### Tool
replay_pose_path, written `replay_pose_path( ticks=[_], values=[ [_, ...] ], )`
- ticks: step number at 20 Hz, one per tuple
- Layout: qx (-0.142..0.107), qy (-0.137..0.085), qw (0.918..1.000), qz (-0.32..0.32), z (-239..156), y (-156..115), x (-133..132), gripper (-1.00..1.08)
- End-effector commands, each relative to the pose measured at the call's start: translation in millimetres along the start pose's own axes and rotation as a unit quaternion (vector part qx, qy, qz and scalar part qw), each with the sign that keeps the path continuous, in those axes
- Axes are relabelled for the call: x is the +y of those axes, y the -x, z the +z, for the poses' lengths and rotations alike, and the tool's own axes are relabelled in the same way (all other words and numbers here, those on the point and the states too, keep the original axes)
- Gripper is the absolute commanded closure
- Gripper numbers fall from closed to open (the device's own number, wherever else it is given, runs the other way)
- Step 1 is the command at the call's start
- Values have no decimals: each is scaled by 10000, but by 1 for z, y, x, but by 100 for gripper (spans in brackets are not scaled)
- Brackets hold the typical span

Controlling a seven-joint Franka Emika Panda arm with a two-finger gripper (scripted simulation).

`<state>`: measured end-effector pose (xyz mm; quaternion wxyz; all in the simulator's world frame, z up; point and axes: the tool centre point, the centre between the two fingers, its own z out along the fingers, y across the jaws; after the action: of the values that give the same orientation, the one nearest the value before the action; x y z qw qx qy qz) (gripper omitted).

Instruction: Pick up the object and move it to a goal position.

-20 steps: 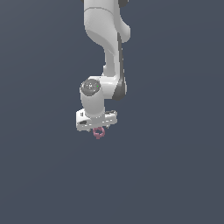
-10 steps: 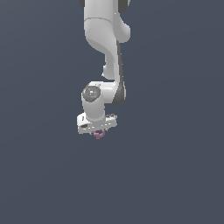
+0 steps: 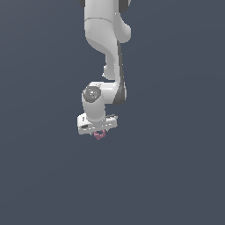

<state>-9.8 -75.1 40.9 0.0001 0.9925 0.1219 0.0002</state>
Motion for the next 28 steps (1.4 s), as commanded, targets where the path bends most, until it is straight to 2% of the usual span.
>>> replay_pose_path(
  ticks=[1,7,13,28],
  values=[
    [0,1,10000,0,-1,0,0,108],
    [0,1,10000,0,-14,3,-5,108],
    [0,1,10000,0,-43,10,-16,108],
    [-2,4,10000,-2,-175,38,-63,108]
  ],
)
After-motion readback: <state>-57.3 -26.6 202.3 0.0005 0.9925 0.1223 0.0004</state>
